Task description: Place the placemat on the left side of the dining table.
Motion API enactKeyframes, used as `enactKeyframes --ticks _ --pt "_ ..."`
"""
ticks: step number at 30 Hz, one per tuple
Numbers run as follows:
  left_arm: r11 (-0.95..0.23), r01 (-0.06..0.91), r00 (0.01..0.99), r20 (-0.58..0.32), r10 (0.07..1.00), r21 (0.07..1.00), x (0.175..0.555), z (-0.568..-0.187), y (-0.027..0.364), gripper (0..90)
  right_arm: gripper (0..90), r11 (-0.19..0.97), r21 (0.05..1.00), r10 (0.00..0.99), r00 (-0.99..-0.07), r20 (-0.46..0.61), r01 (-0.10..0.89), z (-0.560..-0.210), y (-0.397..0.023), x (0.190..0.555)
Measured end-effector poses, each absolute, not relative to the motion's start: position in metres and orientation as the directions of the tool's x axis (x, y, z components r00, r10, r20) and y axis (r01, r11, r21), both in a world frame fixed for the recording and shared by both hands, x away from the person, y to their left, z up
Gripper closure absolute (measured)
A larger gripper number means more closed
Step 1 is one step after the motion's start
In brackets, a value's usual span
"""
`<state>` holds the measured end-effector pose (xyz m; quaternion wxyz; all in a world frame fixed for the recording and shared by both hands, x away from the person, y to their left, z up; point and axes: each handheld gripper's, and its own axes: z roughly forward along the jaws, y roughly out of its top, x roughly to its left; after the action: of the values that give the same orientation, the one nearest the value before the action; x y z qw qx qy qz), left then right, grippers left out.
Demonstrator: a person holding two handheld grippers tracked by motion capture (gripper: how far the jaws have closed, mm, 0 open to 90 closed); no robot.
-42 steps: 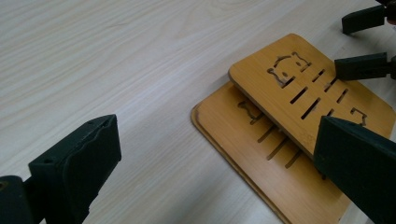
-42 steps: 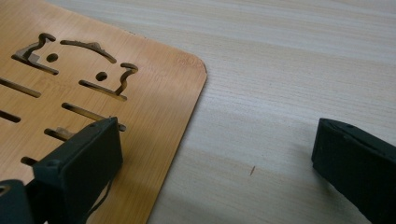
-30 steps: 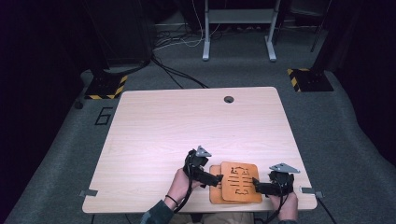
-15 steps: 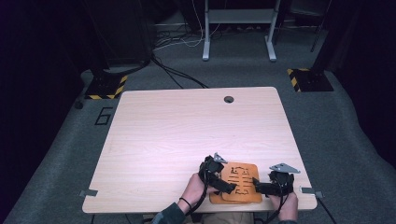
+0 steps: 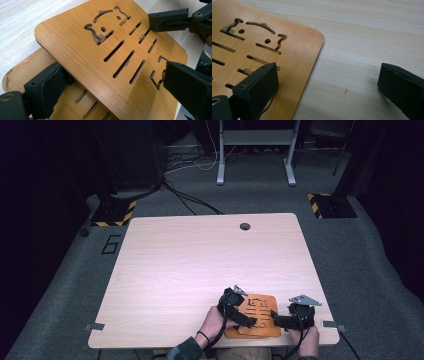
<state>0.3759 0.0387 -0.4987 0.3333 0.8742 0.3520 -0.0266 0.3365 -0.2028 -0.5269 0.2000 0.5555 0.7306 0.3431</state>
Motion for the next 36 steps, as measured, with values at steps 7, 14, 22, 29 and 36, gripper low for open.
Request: enactKeyframes --ticks 7,14,22,29,36 --pt "-0.509 0.648 0.743 -0.326 0.584 0.567 0.378 -0.491 0.043 9.5 2.8 0.13 0.725 0.952 -0.289 0.099 0.677 -0.527 -0.205 0.336" --pt "-0.471 0.674 0.723 -0.38 0.576 0.569 0.38 -0.482 0.044 13.9 3.7 0.097 0.726 0.956 -0.267 0.123 0.681 -0.526 -0.208 0.336" --pt "-0.457 0.686 0.714 -0.401 0.574 0.567 0.382 -0.476 0.042 16.4 3.8 0.072 0.729 0.96 -0.246 0.134 0.681 -0.526 -0.21 0.335" --pt "-0.447 0.699 0.703 -0.422 0.573 0.557 0.385 -0.471 0.038 19.1 3.7 0.033 0.731 0.97 -0.197 0.141 0.682 -0.526 -0.213 0.336" --pt "-0.434 0.704 0.7 -0.444 0.56 0.563 0.389 -0.463 0.035 19.7 3.7 0.007 0.732 0.972 -0.176 0.154 0.681 -0.526 -0.216 0.337"
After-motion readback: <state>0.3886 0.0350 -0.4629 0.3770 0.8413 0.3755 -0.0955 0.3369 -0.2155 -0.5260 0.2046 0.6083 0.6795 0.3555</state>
